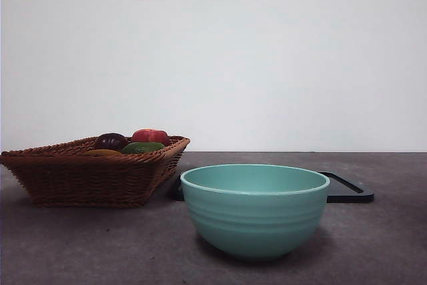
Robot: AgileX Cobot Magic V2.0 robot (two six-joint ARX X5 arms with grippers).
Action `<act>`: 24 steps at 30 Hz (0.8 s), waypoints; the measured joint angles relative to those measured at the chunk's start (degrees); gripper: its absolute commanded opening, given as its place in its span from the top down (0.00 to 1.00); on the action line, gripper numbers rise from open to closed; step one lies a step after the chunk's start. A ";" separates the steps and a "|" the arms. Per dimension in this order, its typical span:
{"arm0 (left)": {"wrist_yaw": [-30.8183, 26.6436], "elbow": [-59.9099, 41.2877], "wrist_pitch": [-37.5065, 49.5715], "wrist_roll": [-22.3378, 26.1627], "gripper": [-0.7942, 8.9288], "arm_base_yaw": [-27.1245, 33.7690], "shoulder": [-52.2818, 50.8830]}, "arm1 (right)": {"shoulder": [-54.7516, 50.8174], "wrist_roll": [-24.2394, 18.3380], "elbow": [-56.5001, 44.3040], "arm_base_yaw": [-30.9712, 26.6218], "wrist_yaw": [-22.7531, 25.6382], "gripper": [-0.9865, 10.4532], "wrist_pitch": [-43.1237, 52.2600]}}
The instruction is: Pick up the wifruite, put it on the bowl, pick up the plate, put it on desk
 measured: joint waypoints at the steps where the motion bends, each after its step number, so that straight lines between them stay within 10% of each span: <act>1: 0.00 0.00 0.00 0.00 0.91 0.00 0.00 | 0.00 -0.02 0.00 0.00 0.00 0.91 0.00; 13: -1.49 -0.02 2.38 2.40 0.91 2.23 -3.93 | 0.00 -0.02 0.00 0.00 0.00 0.91 0.00; 24: -18.93 -9.05 36.41 6.08 0.91 19.63 -24.39 | 0.00 -0.02 0.00 0.00 0.00 0.91 0.00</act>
